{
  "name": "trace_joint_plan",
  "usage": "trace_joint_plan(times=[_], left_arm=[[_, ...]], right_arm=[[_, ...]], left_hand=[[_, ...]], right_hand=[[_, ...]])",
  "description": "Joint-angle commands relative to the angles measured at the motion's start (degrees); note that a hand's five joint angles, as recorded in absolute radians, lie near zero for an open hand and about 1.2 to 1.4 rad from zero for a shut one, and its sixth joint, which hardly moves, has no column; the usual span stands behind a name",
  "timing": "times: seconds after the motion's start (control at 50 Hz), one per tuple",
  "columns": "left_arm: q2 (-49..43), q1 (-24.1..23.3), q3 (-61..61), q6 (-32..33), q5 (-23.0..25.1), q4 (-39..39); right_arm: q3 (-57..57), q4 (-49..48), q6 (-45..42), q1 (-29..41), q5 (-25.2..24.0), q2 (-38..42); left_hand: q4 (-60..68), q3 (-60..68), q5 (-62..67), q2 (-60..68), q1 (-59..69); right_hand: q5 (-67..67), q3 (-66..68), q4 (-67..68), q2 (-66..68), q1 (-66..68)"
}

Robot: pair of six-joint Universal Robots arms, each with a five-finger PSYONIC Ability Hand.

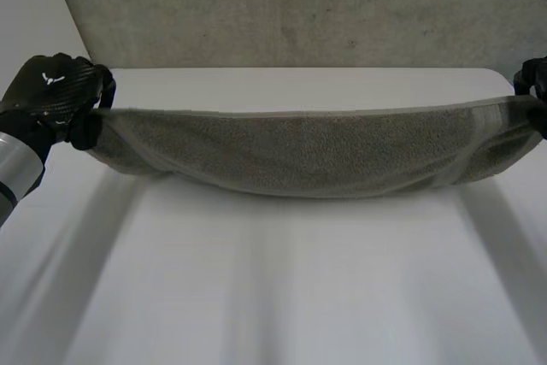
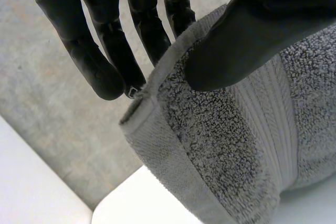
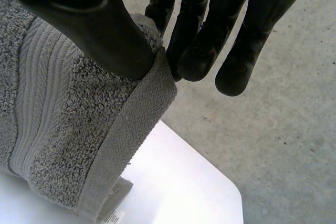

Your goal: Fold the towel.

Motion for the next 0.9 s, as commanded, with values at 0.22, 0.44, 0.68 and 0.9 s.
trace_joint_plan(times=[0.22,0.44,0.68,0.9], left_arm=[[-15.0,-0.7,5.1,0.5,3.0,-0.3],[-36.8,-4.9,23.6,0.7,-0.1,-2.5],[-48.2,-8.6,36.6,5.4,-7.8,-2.3],[-52.6,-8.9,43.5,6.6,-11.3,-0.7]], right_arm=[[-5.5,4.2,-8.0,1.2,0.3,12.7],[-21.4,4.5,-7.9,10.6,9.3,33.9],[-32.7,-5.0,-7.6,17.5,17.8,46.4],[-37.8,-10.8,-5.3,19.3,22.8,50.5]], left_hand=[[-7.3,-8.6,-15.3,-6.6,-3.4],[-7.3,-8.6,-15.3,-6.6,-3.4],[-7.3,-8.6,-15.3,-6.6,-3.4],[-7.3,-8.6,-15.3,-6.6,-3.4]], right_hand=[[3.4,2.9,3.1,4.8,3.9],[3.4,2.9,3.1,4.8,3.9],[3.4,2.9,3.1,4.8,3.9],[3.4,2.9,3.1,4.8,3.9]])
